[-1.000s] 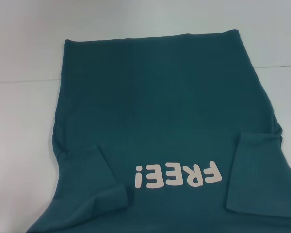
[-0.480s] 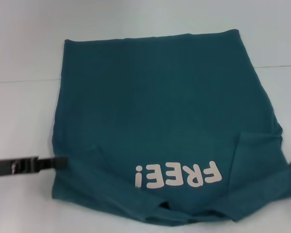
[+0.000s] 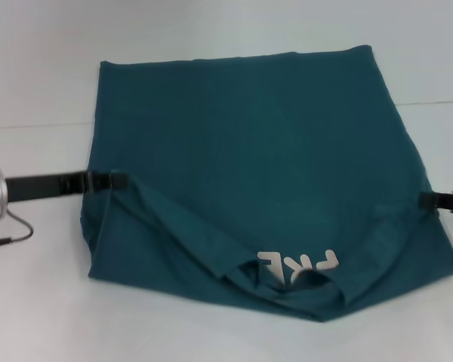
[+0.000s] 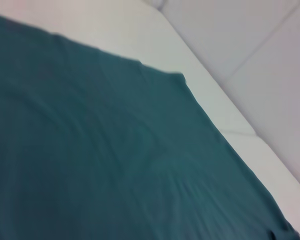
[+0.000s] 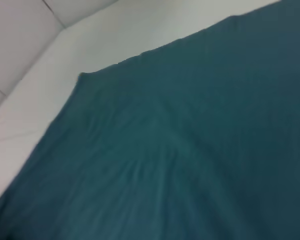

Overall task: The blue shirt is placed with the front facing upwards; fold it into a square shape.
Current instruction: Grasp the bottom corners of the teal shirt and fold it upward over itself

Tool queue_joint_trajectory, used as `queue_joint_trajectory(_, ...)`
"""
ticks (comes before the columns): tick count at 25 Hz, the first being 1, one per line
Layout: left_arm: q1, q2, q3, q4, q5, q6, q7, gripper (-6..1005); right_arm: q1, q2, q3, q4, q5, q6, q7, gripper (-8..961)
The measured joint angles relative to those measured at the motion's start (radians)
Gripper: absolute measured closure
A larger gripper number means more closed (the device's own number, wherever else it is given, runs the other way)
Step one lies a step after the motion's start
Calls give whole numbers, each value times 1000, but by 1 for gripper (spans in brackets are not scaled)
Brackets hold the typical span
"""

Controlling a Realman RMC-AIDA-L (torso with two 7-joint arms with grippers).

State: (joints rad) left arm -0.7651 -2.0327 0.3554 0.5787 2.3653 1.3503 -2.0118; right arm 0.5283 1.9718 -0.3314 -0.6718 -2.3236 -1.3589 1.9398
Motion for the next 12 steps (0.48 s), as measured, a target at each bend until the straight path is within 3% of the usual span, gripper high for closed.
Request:
queue_joint_trajectory(7, -62, -3, 0, -25, -40, -133, 0, 992, 72, 8, -107, 43, 0, 210, -10, 920)
queue_joint_trajectory(12, -104, -7, 2, -39, -52, -218, 0, 992, 116, 6, -138, 48, 0, 290, -10, 921)
